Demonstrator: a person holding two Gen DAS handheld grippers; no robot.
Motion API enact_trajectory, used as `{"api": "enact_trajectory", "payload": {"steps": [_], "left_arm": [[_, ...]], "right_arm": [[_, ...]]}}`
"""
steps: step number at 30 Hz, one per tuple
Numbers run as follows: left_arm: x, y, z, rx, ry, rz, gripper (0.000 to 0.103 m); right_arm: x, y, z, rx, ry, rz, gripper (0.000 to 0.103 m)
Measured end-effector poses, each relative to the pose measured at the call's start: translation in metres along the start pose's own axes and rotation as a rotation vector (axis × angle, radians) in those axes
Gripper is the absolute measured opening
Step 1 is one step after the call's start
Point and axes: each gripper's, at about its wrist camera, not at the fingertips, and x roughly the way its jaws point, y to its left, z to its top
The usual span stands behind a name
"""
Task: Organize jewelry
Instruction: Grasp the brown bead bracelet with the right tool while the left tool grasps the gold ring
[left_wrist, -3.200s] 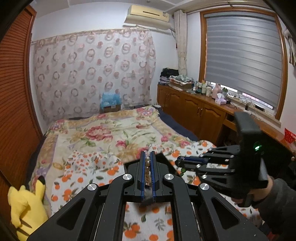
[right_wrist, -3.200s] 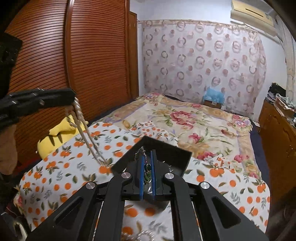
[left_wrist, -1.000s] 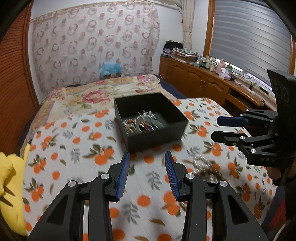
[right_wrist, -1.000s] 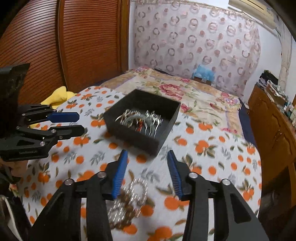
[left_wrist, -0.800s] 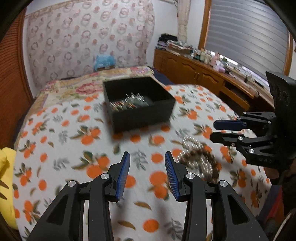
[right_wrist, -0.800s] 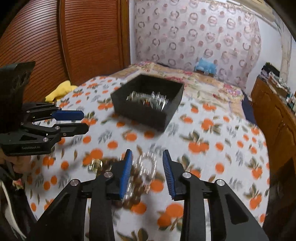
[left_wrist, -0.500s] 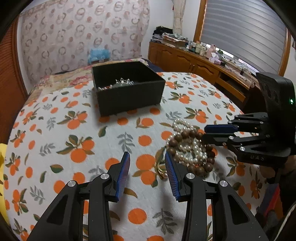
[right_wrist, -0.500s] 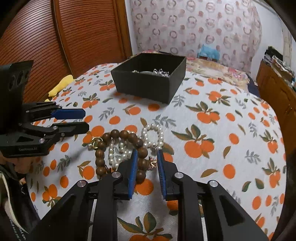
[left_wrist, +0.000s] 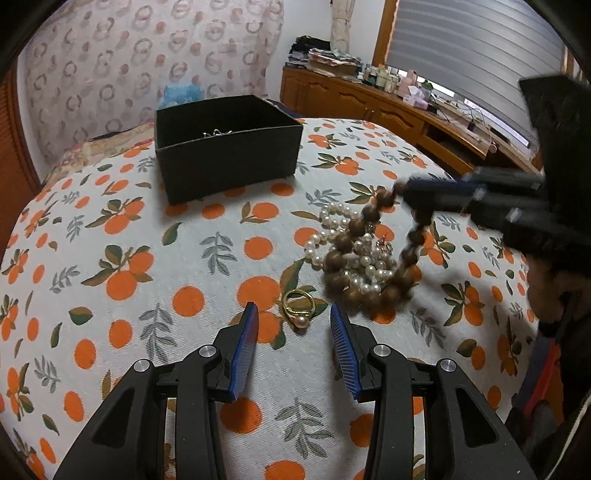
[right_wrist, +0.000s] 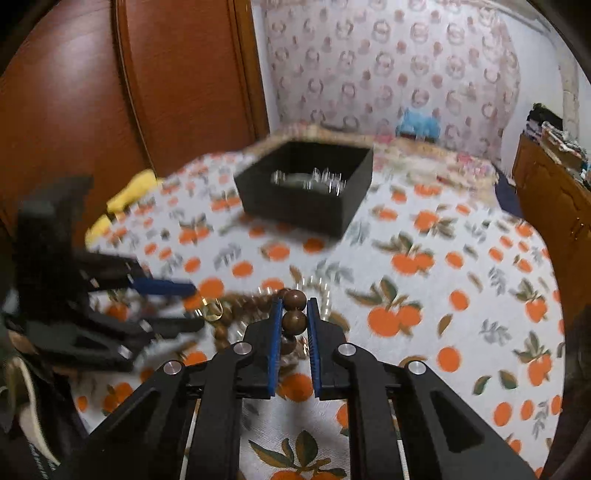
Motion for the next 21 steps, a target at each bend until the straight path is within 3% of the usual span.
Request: {"api": "enact_trajectory", "payload": {"steps": [10, 12, 14, 17, 19, 21], "left_arm": [[0.005, -0.01, 0.003, 0.047, -0.002, 0.027, 0.038], [0.005, -0.011, 0.003, 0.052, -0.005, 0.034, 0.031], [0.005, -0.01, 0.002, 0.053, -0.007, 0.041, 0.018], [0.005, -0.011, 0.002, 0.052, -0.01, 0.037, 0.016], [0.003, -0.01, 0.002, 0.046, -0.021, 0.035, 0.006], [0.0, -0.008, 0.003, 0.037, -0.029, 0.037, 0.005]], "right_arm": [[-0.037, -0.017, 0.01, 0.015, -0.074, -0.046, 0.015], [-0.041, -0.021, 0.01, 0.018, -0.082, -0.055, 0.015], [-0.045, -0.023, 0.01, 0.02, -0.091, -0.064, 0.015], [-0.049, -0.024, 0.011, 0.024, -0.102, -0.069, 0.015], [-0.05, -0.025, 0.013, 0.022, -0.105, -0.074, 0.015], [-0.051, -0.025, 0.015, 0.02, -0.108, -0.075, 0.015]]}}
